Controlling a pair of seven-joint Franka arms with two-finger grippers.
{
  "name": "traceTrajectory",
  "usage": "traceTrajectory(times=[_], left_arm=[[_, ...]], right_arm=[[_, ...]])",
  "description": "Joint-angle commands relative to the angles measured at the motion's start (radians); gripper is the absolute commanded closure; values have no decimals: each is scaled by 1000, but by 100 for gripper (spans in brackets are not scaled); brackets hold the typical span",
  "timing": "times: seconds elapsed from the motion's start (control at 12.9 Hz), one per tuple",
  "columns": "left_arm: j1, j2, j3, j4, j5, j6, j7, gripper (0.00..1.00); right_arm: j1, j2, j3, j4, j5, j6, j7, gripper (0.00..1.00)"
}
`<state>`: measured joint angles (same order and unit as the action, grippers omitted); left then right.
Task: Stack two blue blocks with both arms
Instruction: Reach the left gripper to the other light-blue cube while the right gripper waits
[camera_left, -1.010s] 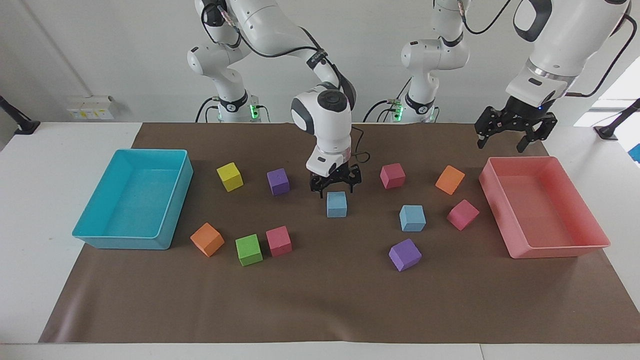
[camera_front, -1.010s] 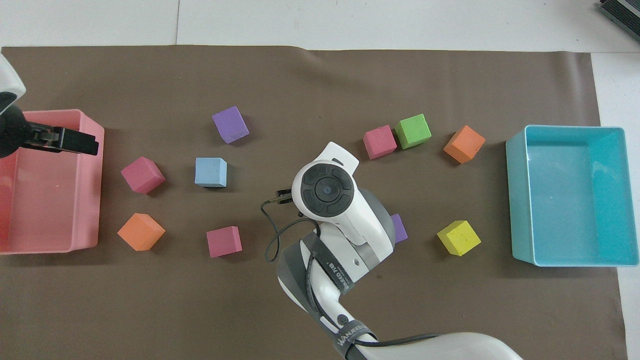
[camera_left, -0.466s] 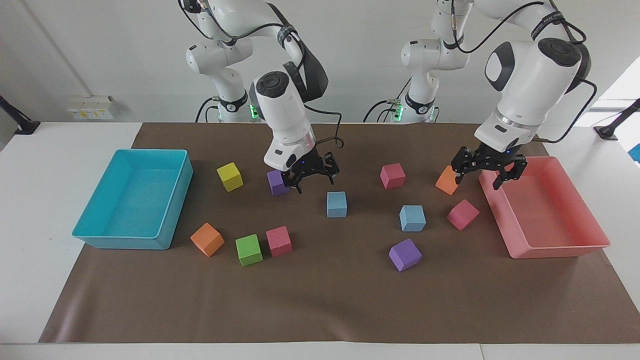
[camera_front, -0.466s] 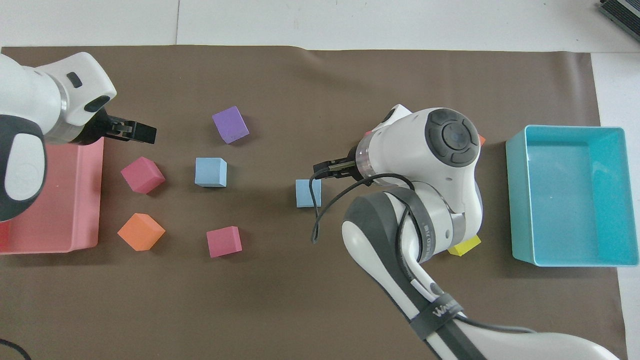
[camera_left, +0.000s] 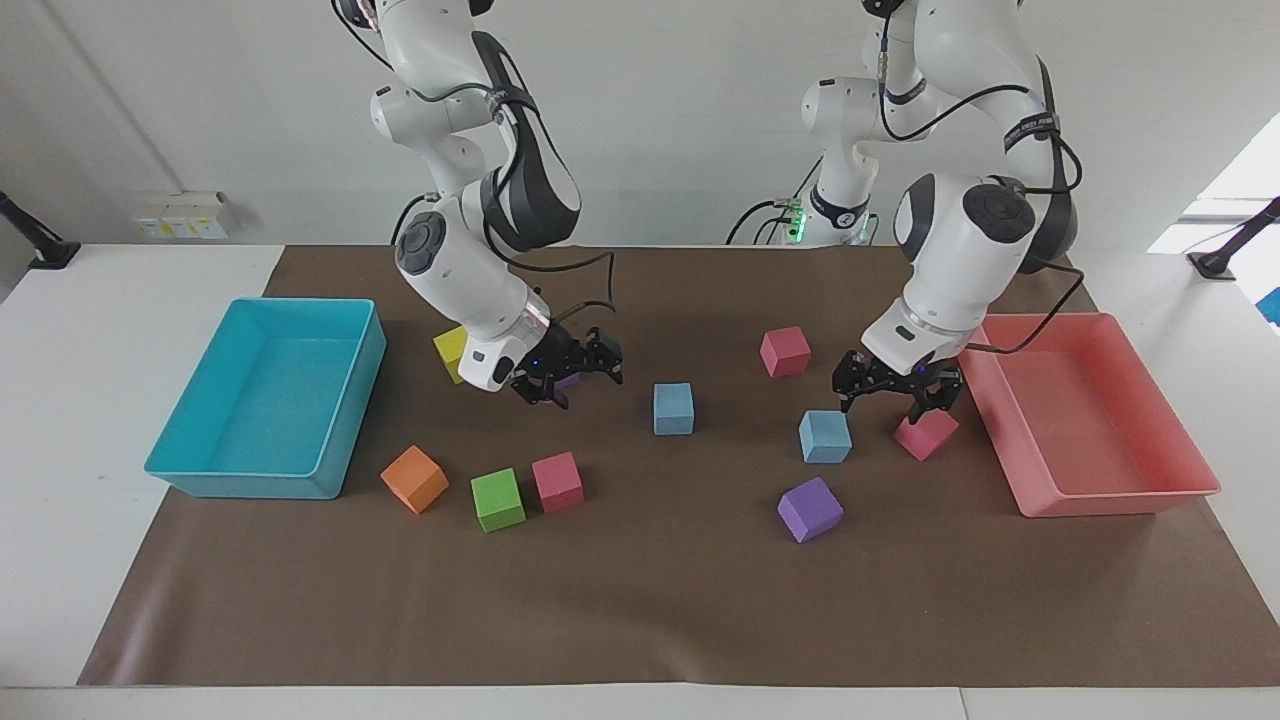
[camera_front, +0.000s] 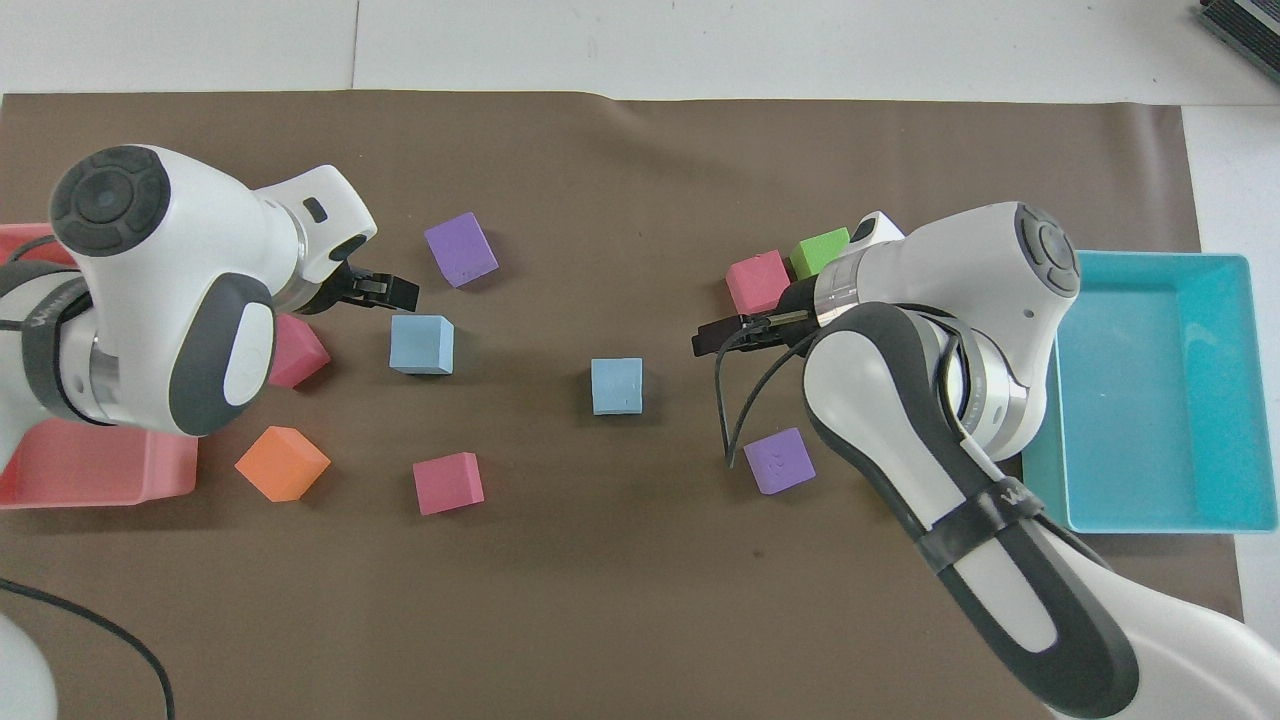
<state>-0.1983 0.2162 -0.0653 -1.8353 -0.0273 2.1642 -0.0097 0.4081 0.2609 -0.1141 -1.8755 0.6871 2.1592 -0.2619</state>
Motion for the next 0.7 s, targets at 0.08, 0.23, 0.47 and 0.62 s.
traceTrajectory(times=[0.08, 0.23, 0.47, 0.62], left_arm=[[-39, 17, 16, -47, -2, 52, -33, 0], [-59, 34, 16, -67, 0, 78, -45, 0], [-62, 34, 16, -99, 0, 97, -50, 0], [-70, 61, 18, -101, 1, 123, -53, 0]], right_arm=[[-12, 0, 13, -98, 175, 13, -132, 67], [-9, 0, 13, -123, 244, 4, -140, 100], [-5, 46, 13, -122, 319, 13, -148, 100], [-12, 72, 13, -119, 351, 17, -193, 100]])
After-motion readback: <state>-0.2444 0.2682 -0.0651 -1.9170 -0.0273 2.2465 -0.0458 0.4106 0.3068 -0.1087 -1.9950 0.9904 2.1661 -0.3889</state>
